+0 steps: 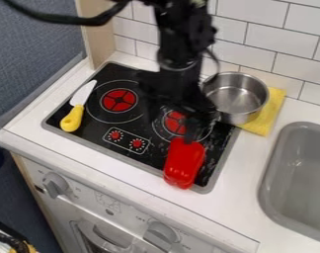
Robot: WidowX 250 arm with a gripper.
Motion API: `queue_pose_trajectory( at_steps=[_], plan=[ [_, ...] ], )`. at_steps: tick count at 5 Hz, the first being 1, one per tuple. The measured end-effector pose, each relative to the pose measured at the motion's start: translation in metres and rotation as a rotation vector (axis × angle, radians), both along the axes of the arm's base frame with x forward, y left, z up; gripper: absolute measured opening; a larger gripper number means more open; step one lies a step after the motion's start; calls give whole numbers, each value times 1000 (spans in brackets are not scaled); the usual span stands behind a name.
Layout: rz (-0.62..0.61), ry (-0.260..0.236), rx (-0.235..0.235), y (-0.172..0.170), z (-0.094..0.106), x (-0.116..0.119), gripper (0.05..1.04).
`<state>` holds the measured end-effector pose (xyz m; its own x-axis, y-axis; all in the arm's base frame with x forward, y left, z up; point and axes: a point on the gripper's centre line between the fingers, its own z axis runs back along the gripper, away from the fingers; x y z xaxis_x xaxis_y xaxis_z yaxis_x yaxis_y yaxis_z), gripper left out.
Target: Move the silver pot between the knife and the red pepper
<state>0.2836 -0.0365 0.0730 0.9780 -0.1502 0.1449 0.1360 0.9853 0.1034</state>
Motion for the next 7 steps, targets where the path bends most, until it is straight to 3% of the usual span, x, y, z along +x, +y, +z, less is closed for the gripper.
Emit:
queue_pose_trajectory(
  at_steps=[2,4,6,7],
  plan=[
    [-118,-8,-67,-54,-12,70,1005],
    [-136,14,-84,-78,-36,106,953],
    [-128,38,-78,-78,-51,113,370],
    [-127,42,-85,-79,-52,112,161]
  ],
)
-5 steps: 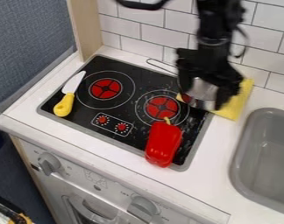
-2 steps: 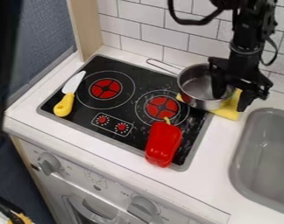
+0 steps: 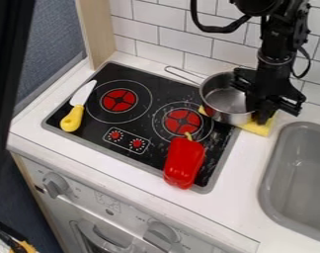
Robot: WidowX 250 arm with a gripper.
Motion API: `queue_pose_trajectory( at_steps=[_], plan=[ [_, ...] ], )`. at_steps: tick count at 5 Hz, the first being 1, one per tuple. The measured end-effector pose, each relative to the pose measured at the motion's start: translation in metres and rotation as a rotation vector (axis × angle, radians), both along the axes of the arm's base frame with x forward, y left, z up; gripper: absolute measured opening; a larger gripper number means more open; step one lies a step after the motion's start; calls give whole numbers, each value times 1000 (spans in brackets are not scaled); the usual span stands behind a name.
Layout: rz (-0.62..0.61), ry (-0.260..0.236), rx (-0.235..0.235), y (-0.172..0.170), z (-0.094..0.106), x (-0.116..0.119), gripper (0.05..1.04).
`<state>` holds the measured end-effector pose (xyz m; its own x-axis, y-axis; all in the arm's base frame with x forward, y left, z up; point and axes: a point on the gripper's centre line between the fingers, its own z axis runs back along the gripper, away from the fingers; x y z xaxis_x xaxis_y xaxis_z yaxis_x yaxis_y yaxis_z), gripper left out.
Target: Move the silver pot between the knife and the red pepper
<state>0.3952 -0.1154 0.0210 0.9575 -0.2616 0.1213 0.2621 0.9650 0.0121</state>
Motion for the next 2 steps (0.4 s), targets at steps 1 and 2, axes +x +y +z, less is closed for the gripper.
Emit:
queue_pose_trajectory(
  at_steps=[1,2],
  plan=[
    [-3,-6,-12,0,9,-6,82],
    [10,-39,-35,3,34,-18,77]
  ],
)
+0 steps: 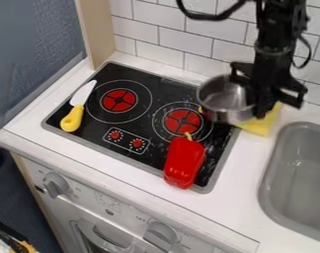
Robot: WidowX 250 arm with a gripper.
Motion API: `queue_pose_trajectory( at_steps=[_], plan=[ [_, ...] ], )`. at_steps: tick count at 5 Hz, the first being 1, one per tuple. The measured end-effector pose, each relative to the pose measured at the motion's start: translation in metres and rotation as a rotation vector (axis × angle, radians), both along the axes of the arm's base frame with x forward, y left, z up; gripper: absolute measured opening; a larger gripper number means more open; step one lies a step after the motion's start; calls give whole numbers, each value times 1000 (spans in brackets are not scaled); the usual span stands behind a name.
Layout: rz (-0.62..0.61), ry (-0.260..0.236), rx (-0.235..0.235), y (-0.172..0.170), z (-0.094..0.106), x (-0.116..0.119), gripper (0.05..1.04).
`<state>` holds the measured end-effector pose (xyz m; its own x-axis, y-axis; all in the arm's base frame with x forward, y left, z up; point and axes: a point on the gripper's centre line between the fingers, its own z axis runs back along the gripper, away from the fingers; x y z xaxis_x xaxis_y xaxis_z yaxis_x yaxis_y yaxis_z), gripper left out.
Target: Move the silver pot between the knife and the red pepper
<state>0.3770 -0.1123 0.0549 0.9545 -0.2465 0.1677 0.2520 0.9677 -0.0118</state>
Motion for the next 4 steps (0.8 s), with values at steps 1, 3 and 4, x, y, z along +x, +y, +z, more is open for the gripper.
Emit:
queue_pose_trajectory(
  at_steps=[1,3,4],
  plan=[
    [56,-93,2,30,50,-26,77],
    [107,-53,112,96,29,-99,77],
    [88,-30,141,106,7,-104,77]
  ],
)
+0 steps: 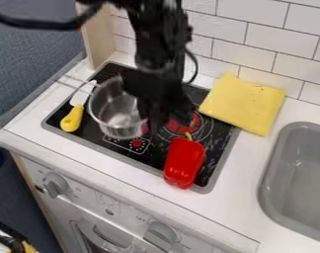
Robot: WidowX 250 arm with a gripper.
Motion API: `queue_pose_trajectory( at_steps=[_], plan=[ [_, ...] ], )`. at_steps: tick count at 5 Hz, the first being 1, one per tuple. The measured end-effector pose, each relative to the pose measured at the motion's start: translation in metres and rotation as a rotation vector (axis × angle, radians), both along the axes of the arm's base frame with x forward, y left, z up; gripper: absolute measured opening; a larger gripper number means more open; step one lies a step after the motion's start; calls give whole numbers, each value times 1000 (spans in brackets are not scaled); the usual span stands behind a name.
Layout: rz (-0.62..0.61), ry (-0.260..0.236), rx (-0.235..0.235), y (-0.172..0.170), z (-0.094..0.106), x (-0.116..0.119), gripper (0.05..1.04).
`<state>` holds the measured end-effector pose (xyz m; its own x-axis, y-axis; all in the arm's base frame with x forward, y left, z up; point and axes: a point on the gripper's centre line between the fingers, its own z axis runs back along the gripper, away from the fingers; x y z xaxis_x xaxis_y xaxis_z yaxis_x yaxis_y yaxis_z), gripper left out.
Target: Move the silver pot between the knife and the red pepper
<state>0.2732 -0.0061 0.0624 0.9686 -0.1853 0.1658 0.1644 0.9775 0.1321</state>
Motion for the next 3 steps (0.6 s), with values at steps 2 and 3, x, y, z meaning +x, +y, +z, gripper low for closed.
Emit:
queue_pose_trajectory(
  at_steps=[2,3],
  plan=[
    [11,53,17,16,-39,4,110],
    [6,54,0,15,-41,4,293]
  ],
)
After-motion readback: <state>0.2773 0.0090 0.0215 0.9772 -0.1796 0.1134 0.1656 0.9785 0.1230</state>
